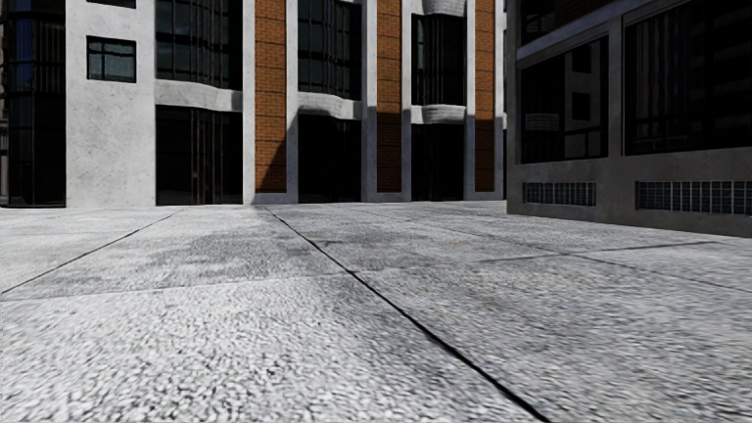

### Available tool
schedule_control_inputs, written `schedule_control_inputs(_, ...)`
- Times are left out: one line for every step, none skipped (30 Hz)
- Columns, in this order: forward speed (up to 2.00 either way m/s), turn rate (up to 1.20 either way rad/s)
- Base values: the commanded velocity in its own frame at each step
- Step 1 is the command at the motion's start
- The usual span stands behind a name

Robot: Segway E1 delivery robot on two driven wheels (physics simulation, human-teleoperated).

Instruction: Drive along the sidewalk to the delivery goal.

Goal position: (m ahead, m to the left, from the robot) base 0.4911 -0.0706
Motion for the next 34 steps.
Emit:
schedule_control_inputs(0.41,0.00)
schedule_control_inputs(0.21,0.00)
schedule_control_inputs(0.01,0.00)
schedule_control_inputs(0.01,0.00)
schedule_control_inputs(0.00,0.00)
schedule_control_inputs(0.00,0.00)
schedule_control_inputs(0.00,0.00)
schedule_control_inputs(0.00,0.00)
schedule_control_inputs(0.00,0.00)
schedule_control_inputs(0.00,0.00)
schedule_control_inputs(0.00,0.00)
schedule_control_inputs(0.00,0.00)
schedule_control_inputs(0.00,0.00)
schedule_control_inputs(0.00,0.00)
schedule_control_inputs(0.00,0.00)
schedule_control_inputs(0.00,0.00)
schedule_control_inputs(0.00,0.00)
schedule_control_inputs(0.00,0.00)
schedule_control_inputs(0.00,0.00)
schedule_control_inputs(0.00,0.00)
schedule_control_inputs(0.00,0.00)
schedule_control_inputs(0.00,0.00)
schedule_control_inputs(0.00,0.00)
schedule_control_inputs(0.00,0.00)
schedule_control_inputs(0.00,0.00)
schedule_control_inputs(0.00,0.00)
schedule_control_inputs(0.00,0.00)
schedule_control_inputs(0.00,0.00)
schedule_control_inputs(0.00,0.00)
schedule_control_inputs(0.00,0.00)
schedule_control_inputs(0.00,0.00)
schedule_control_inputs(0.00,0.00)
schedule_control_inputs(0.00,0.00)
schedule_control_inputs(0.00,0.00)
